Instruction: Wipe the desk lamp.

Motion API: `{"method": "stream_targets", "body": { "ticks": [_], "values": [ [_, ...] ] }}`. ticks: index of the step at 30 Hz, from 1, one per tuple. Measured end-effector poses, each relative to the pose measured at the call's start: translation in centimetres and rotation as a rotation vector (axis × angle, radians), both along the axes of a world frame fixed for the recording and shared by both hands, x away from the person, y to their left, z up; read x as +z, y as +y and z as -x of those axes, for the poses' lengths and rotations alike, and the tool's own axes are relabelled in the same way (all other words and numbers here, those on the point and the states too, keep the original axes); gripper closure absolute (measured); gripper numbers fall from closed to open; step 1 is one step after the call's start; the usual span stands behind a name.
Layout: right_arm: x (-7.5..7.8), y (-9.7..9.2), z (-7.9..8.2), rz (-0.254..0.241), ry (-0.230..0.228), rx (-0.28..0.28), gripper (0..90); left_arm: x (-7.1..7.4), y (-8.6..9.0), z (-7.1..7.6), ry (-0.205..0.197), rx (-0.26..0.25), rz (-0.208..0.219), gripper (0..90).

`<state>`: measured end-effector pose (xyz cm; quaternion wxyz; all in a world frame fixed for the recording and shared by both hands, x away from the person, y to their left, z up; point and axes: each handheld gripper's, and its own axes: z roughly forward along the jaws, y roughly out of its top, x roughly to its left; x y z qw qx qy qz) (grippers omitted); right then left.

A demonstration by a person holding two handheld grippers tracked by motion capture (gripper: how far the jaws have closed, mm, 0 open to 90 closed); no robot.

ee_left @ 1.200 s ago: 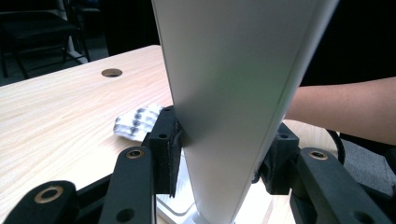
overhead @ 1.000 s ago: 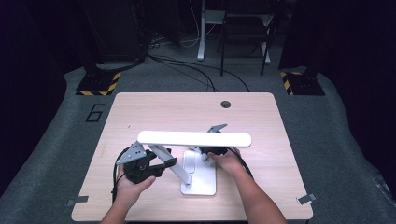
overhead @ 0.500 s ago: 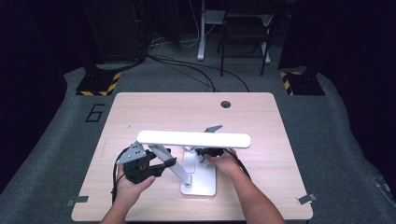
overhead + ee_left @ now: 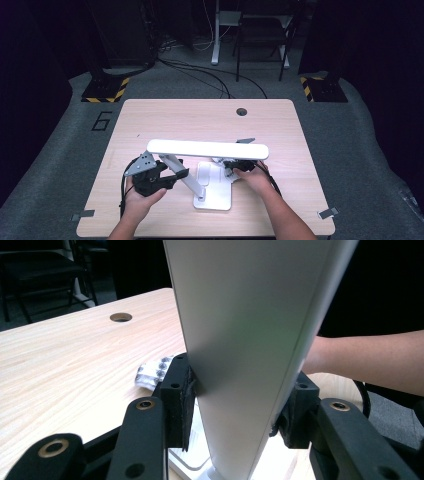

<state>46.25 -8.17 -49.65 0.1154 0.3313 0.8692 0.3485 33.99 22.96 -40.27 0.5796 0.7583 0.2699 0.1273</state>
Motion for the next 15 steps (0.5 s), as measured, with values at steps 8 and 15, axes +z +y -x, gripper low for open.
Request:
{"method": "stream_targets", "body": {
  "ticks": [8,15],
  "values": [
    [0.4,2.7,0.8,-0.033,0.004,0.082,68.2,0.0,0.0,0.0,0.0,0.0,-0.001,57.2],
    [0.1,4.8,2.5,-0.059,-0.026,0.128,68.0,0.0,-0.1,0.1,-0.002,0.011,0.001,57.2]
  ]
}}
